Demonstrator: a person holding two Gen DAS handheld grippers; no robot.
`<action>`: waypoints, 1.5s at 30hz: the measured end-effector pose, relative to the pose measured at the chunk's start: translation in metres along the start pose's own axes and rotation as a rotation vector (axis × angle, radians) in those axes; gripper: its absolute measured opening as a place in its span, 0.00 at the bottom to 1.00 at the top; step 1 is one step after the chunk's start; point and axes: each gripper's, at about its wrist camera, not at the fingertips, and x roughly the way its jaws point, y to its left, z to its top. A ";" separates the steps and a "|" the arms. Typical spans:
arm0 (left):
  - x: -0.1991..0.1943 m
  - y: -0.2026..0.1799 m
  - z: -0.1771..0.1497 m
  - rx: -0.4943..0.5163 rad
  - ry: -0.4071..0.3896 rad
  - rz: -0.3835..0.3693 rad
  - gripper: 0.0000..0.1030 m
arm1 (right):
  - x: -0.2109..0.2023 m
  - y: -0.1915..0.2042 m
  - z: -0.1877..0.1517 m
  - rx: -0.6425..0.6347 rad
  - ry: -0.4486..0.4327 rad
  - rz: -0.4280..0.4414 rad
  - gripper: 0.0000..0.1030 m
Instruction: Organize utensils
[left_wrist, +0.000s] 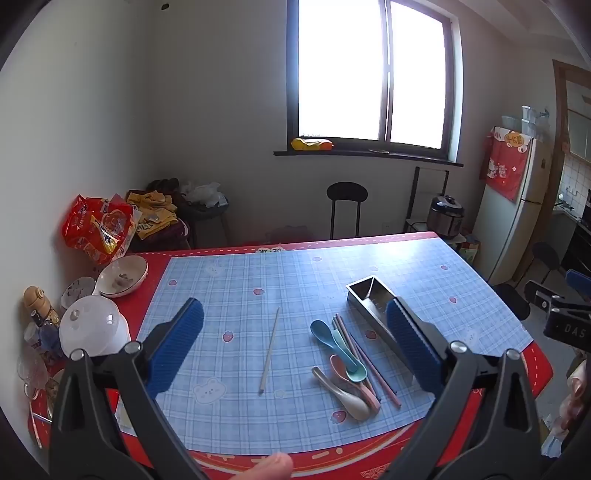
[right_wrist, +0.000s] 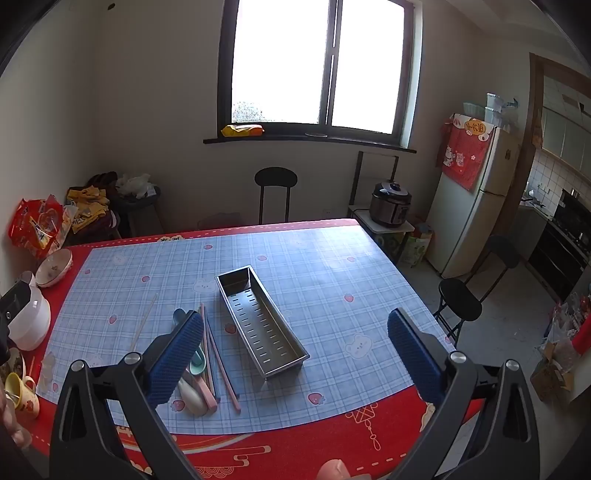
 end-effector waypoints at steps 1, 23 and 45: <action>0.000 0.000 0.000 -0.001 0.000 0.000 0.95 | 0.000 0.000 0.000 -0.001 0.000 -0.001 0.95; 0.000 0.000 0.000 -0.008 -0.004 -0.004 0.95 | -0.002 0.000 0.000 0.001 -0.004 0.002 0.95; -0.002 0.001 0.002 -0.008 -0.009 -0.006 0.95 | -0.004 -0.001 0.002 0.003 -0.008 -0.001 0.95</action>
